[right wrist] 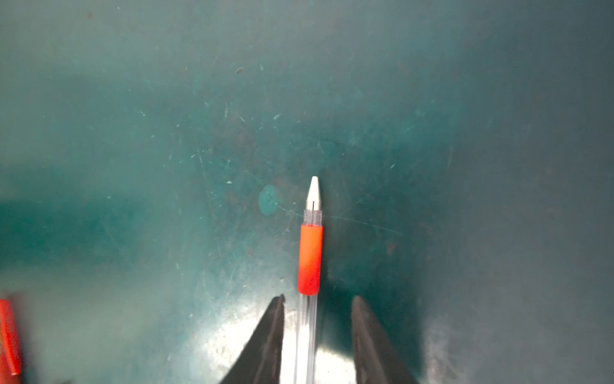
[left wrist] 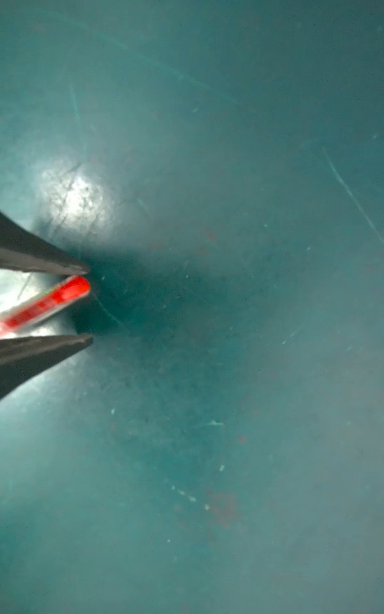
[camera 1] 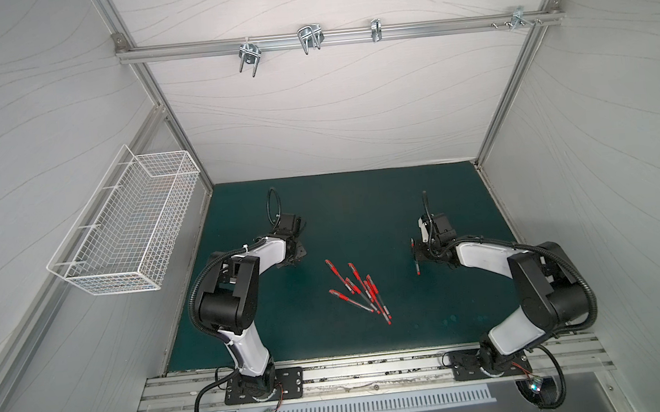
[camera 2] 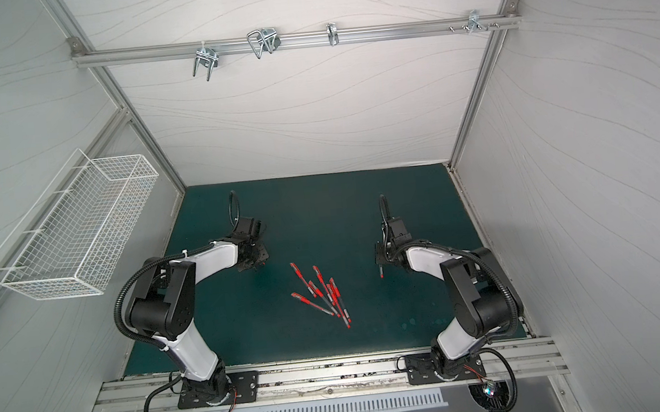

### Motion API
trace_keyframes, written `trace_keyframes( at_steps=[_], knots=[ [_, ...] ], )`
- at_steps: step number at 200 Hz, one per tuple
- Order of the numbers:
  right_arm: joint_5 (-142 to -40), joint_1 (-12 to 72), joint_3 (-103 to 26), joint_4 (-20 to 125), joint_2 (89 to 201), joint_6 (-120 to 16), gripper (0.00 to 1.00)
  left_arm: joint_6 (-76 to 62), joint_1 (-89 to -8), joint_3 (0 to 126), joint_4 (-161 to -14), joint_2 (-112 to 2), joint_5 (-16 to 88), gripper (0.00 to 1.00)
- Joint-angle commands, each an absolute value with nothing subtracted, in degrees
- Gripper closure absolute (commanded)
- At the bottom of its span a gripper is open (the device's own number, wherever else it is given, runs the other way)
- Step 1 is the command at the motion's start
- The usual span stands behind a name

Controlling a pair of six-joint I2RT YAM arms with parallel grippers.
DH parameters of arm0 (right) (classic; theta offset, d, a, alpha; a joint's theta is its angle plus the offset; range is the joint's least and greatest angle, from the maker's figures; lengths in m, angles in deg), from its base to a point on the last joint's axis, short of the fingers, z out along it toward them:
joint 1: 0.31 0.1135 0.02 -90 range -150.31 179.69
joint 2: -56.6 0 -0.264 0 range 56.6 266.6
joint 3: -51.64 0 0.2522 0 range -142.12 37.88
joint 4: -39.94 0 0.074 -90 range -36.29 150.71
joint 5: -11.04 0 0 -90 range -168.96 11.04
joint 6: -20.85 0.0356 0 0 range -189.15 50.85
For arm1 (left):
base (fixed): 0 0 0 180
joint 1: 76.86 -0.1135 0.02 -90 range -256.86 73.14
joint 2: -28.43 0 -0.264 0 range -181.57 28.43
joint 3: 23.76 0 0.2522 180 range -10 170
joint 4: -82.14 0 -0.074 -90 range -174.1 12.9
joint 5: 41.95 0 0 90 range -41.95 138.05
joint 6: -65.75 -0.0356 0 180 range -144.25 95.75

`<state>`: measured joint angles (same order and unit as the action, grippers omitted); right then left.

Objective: Remove pen caps from pens
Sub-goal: Place the pen cap at the middle-left of the table.

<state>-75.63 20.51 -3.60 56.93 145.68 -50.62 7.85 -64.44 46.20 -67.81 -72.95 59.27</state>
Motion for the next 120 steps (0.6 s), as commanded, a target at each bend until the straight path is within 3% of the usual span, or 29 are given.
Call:
trace_keyframes(
  at_steps=[1, 17, 38, 91, 120],
  knots=[
    [-70.8, 23.4, -2.6, 56.5, 141.1, -53.0, 0.53, 8.3, -64.7, 45.5, -66.5, -71.3, 57.9, 0.56],
    [-67.3, 27.2, -2.3, 56.4, 136.8, -55.5, 0.45, 6.4, -64.5, 45.3, -67.5, -69.5, 55.4, 0.54],
    [-62.1, 34.1, -1.3, 56.6, 129.0, -59.1, 0.42, 5.6, -62.4, 43.2, -69.8, -64.6, 55.5, 0.53],
    [-72.4, 38.8, -4.0, 64.6, 120.2, -53.9, 0.48, 6.9, -54.7, 34.3, -81.1, -46.2, 49.6, 0.53],
    [-71.2, 42.0, -9.6, 76.8, 118.3, -49.7, 0.53, 11.4, -51.3, 27.8, -86.8, -39.0, 45.6, 0.52]
  ],
)
